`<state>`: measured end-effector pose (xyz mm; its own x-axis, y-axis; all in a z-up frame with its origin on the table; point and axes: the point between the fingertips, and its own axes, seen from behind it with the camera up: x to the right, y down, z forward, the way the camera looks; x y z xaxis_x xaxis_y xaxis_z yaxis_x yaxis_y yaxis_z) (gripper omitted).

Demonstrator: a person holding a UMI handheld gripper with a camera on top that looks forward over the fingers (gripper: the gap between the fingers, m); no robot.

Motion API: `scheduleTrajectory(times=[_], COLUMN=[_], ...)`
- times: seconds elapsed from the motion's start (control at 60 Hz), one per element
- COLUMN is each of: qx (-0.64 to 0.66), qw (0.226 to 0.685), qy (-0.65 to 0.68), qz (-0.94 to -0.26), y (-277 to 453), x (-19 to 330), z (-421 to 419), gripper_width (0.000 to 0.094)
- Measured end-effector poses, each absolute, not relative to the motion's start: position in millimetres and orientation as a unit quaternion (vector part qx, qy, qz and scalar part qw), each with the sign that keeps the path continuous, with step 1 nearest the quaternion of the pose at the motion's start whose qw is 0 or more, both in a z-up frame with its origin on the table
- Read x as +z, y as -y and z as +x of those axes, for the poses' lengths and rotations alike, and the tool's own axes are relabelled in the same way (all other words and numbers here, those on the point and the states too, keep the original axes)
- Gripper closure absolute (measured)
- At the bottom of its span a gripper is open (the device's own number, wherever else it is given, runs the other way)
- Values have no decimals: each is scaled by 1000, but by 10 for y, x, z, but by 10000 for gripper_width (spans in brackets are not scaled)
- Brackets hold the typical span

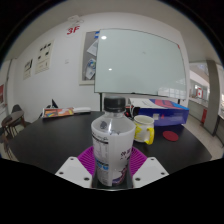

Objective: Pour water

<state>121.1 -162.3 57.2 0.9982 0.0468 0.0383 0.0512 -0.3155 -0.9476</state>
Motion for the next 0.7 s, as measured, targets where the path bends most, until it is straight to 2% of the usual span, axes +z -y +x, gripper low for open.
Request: scheduleTrajectory(times=[0.083,0.183,0.317,0.417,0.483,0.567,0.7], qx=[3,39,133,267,384,508,651], qw=[584,591,609,609,594,560,482], qy=[42,43,6,-45,-101,-182,-315], qz=[-810,-805,-782,-746,-700,-629,-495], y=[1598,1540,1324,1092,963,763,420], x=[640,921,1605,2164,2553,2841,2985], z=[1102,883,571,329,237,296,637], gripper_width=[550,549,550,550,550,551,553])
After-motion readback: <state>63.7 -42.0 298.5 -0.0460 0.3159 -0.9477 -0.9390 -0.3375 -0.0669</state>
